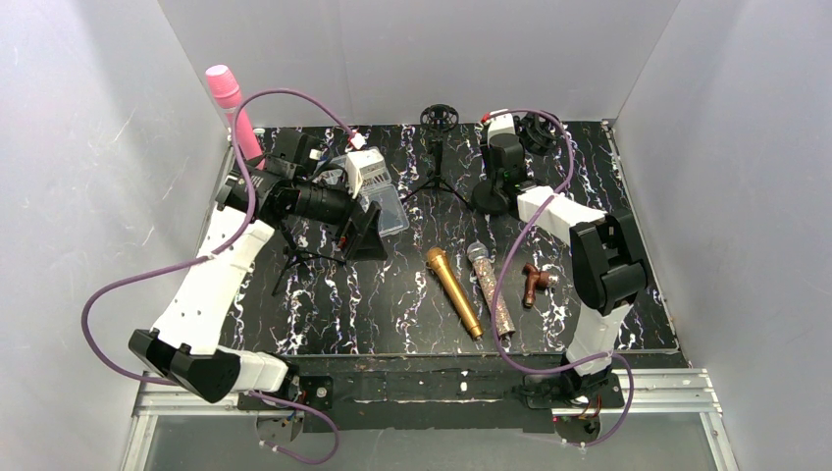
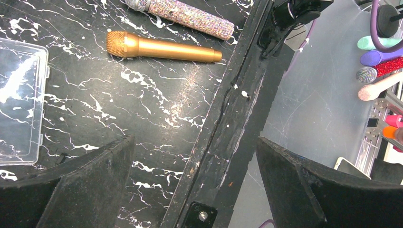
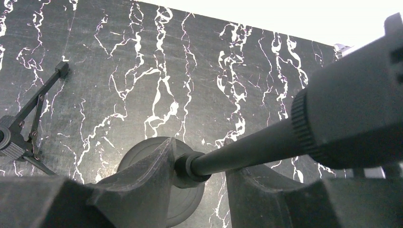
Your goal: Remove the microphone from the stand
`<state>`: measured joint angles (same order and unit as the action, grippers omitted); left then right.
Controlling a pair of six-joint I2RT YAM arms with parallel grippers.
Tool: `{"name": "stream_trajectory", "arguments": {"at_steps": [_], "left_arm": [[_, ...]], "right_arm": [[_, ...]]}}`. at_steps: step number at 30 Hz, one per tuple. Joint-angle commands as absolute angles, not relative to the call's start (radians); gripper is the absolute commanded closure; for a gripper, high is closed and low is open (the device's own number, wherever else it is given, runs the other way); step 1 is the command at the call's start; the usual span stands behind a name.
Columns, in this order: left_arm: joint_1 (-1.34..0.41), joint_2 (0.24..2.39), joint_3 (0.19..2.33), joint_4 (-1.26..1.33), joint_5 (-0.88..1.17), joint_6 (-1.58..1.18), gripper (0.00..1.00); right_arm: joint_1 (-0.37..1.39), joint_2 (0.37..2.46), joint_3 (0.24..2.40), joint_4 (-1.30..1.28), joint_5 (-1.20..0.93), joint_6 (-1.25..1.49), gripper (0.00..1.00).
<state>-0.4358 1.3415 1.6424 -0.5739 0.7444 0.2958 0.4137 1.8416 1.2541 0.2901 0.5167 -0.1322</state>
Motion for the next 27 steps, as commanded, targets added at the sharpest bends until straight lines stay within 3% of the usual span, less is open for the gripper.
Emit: {"name": "stream_trajectory", "arguments": {"at_steps": [1,12,22,27], "left_arm": [[-0.435,1.348,1.628,-0.618,0.784,0.306,0.01],[-0.434,1.348,1.633,-0.617,0.781,0.301,0.01],[-0.439,1.39,1.683,-0.585,0.791,0.285,0.01],[-0.455,1.429,1.76,-0.551,0.792,0.223,0.01]], "right_arm": [[0.4,1.859,1.293,0.393,0.523,-0.145,0.54],[0.387,1.809,1.288,0.377,0.48,-0.154,0.99],[0.351,1.636,1.312,0.284,0.406,-0.184,0.99],[0.34,1.55,1.408,0.108,0.311,-0.172,0.99]]}}
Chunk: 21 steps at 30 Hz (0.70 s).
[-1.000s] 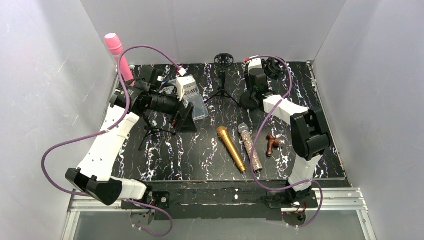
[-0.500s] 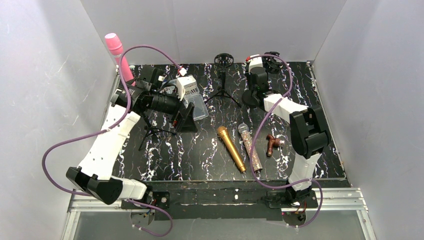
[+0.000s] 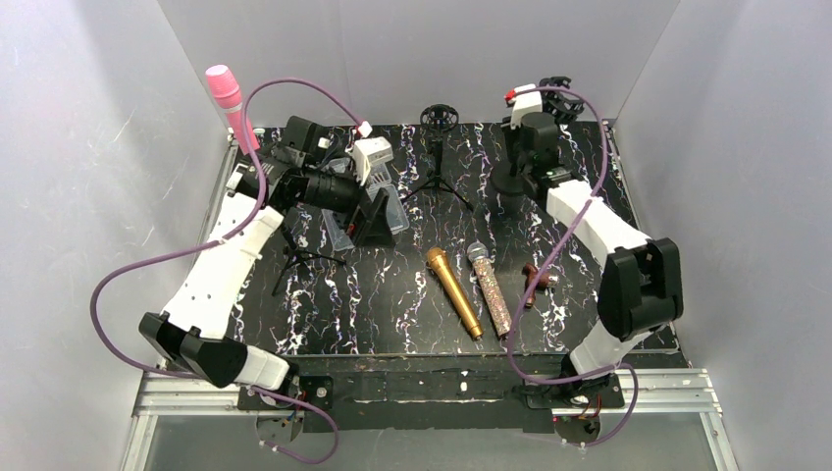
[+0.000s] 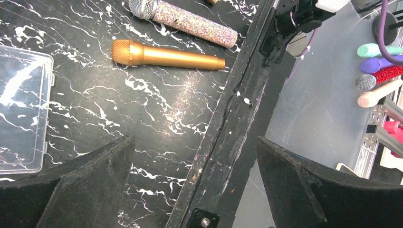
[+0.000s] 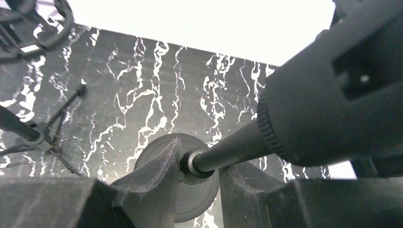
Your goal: Remove the microphone from the stand
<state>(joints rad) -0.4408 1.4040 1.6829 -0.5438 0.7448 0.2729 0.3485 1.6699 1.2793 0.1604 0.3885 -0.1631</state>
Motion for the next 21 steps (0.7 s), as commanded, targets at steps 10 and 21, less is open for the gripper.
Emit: {"name": "stream_trajectory", "arguments": {"at_steps": [10,21], "left_arm": [[-0.558,1.595,2.018,-0.495,0.732,0.126,0.01],[-0.629,1.753,2.221,-0.366,0.737,0.206,0.01]], "right_arm": [[0.34,1.399,1.692,-0.386,-0.209,-0.011,0.99],[0.346,1.362,1.768,-0.477,-0.599,0.171,0.99]]}}
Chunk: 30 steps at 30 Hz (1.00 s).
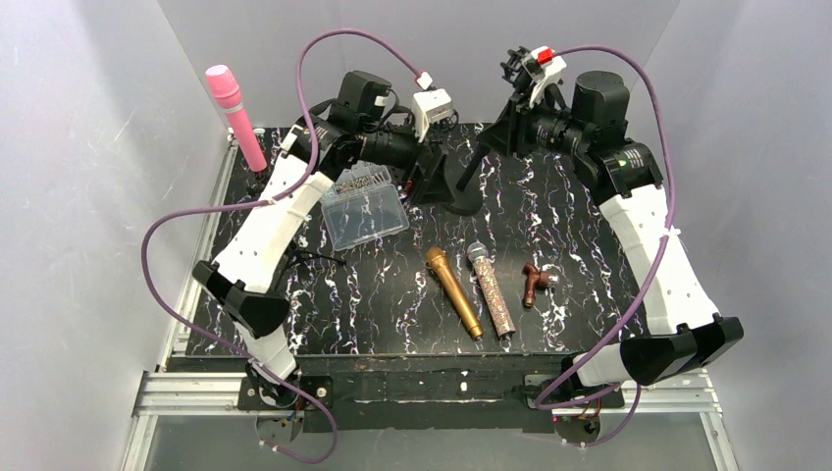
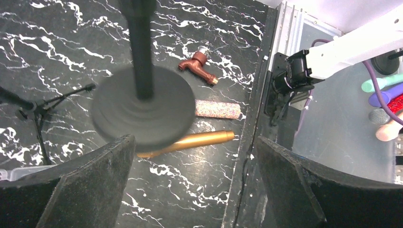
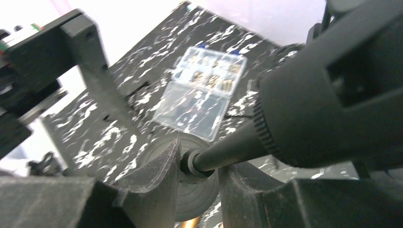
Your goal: Remove the microphone from the stand
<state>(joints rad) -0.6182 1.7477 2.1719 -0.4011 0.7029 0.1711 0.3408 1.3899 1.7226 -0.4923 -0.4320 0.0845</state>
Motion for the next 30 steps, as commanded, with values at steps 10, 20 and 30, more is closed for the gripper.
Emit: {"name": "stream_trajectory", "arguments": {"at_steps": [10,20,30], "left_arm": [[-0.651,1.767,2.153,-0.306,0.766,0.15,0.05],[-0.66,1.768,2.099,-0.305,0.77,0.069,0.34],[-0.672,1.757,2.064,-0.291,0.745,0.017,1.0]], "right_arm": [[0.348,1.329,1.717,-0.39,-0.722,0.305,0.99],[0.348,1.321,1.713,-0.357,-0.746,0.349,0.99],[0.35,1.318,1.679,-0.321,-0.76,0.379,0.99]]}}
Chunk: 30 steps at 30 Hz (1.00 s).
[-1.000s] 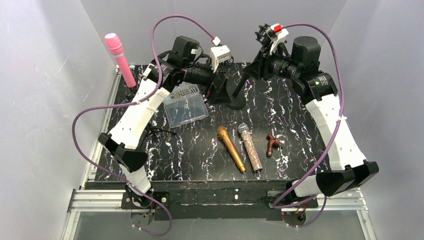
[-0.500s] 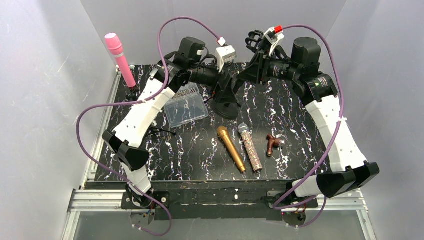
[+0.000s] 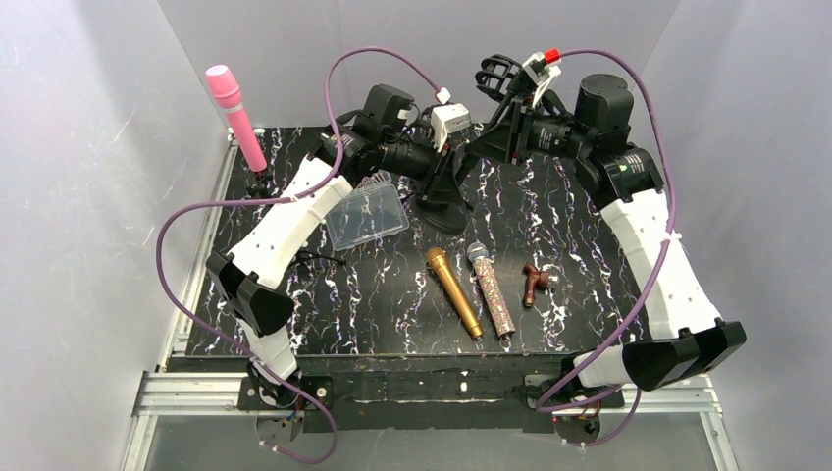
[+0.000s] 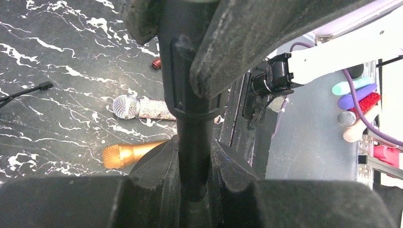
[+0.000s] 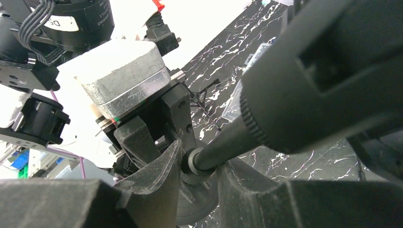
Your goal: Remove the microphone from the stand
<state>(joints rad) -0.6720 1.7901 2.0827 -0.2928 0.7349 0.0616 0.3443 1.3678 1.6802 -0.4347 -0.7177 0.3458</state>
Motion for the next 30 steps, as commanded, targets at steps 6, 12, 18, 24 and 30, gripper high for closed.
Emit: {"name": "stream_trajectory", "arguments": {"at_steps": [6,12,18,24,30], "left_arm": [[-0.675,1.727,2.059,-0.274,0.568,-0.057,1.0],[-0.713,1.712,2.06,-0.316,0.446,-0.035,1.0],[-0.748,1.709,2.075,-0.336,0.334,-0.033,1.0],[-0.756,1.708,2.082,-0.341,0.33,-0.051,1.0],[-0.767,1.698,2.079,-0.347,0.316,-0.056,1.0]], "right_arm": [[0.35,1.314,1.68,-0.332,-0.713,0.418,0.53],[0.36,1.33,1.677,-0.334,-0.646,0.491,0.24],[0.362,1.324,1.629,-0.33,-0.593,0.517,0.31],[0.362,1.32,1.545,-0.284,-0.582,0.563,0.37],[0.362,1.329,1.5,-0.254,-0.575,0.601,0.38]]}}
